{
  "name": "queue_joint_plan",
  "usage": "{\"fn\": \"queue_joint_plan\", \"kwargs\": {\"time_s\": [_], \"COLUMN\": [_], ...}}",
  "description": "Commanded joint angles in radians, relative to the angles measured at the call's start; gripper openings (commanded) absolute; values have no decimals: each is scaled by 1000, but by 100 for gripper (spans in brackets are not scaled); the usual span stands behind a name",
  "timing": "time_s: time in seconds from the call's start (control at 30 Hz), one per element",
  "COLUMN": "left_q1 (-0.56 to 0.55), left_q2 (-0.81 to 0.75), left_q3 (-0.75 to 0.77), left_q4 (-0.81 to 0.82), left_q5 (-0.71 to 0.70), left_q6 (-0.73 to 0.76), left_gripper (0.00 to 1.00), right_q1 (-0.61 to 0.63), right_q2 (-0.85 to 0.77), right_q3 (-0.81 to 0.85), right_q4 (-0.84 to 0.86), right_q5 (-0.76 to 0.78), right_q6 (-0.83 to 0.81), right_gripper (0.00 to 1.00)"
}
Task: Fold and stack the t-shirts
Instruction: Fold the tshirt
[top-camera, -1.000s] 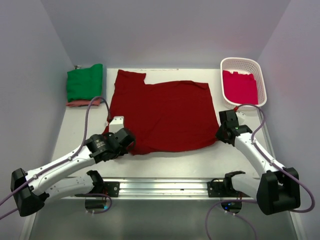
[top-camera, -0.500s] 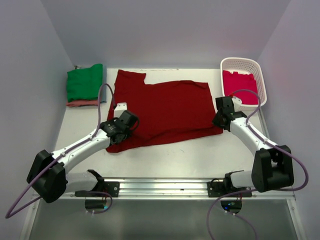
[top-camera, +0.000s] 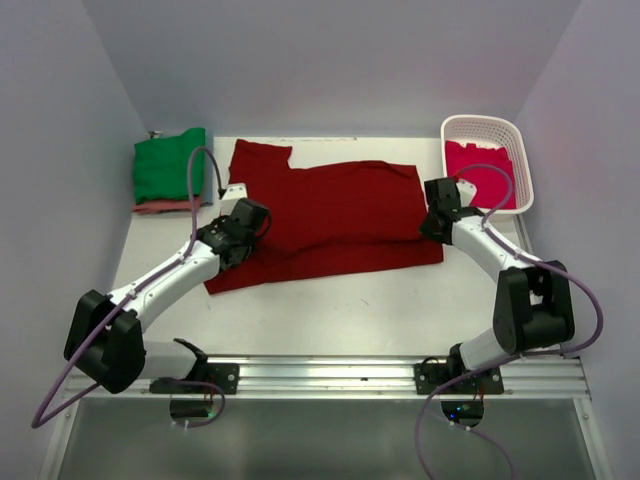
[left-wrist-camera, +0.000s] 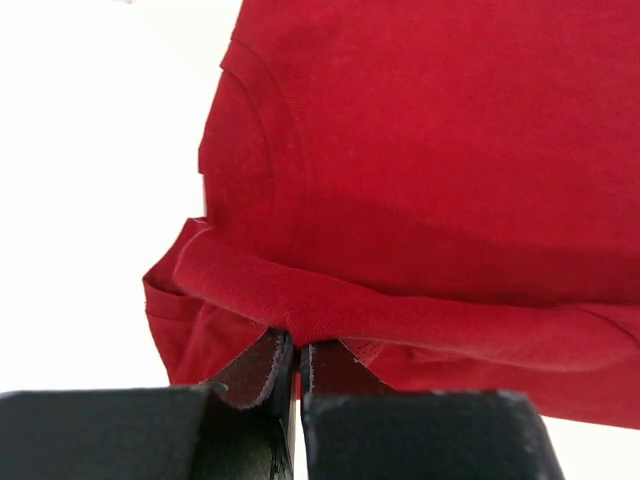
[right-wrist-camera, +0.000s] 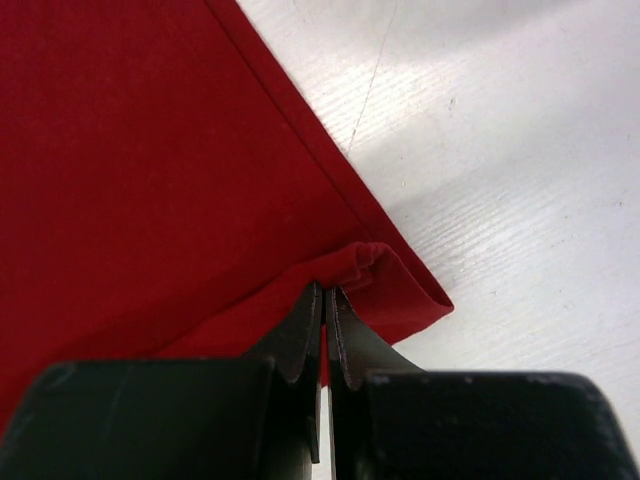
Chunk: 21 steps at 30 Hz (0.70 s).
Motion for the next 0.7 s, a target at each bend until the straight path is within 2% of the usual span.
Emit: {"fn": "queue_joint_plan", "kwargs": {"time_s": [0.0,0.67], "left_q1": [36,148], "left_q2": [21,208], "left_q3": [30,88], "left_q4": [54,253], "left_q5": [-25,66], "left_q6": [44,149], "left_gripper": [0,0], "right_q1": [1,1], "right_q2": [19,188], "right_q3": [52,154], "right_q4": [29,52], "right_q5": [60,88], "right_q6": [-12,4], "right_gripper": [0,0]}}
